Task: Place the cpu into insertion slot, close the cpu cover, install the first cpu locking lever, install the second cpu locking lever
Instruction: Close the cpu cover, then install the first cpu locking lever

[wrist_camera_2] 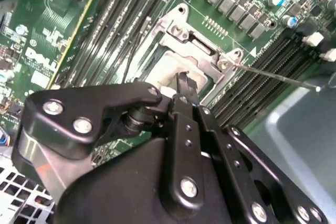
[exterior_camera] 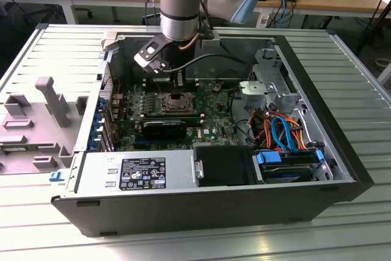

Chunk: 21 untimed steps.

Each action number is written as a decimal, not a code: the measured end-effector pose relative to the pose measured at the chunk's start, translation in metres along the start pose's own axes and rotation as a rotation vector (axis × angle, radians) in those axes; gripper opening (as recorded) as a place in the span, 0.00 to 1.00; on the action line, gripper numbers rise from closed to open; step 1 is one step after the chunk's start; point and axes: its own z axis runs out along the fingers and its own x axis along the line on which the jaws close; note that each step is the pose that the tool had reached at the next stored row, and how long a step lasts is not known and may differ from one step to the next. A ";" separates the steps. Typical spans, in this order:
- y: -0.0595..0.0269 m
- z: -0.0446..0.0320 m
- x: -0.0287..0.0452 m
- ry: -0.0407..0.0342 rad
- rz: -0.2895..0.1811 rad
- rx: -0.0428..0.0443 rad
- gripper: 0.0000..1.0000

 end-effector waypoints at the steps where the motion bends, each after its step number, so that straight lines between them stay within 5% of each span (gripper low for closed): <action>1: -0.0001 -0.0034 -0.0002 0.0003 0.000 0.0000 0.11; 8: -0.0007 -0.0228 -0.0011 0.0020 -0.001 -0.0002 0.11; 21: -0.0007 -0.0236 -0.0012 0.0039 -0.001 -0.0005 0.11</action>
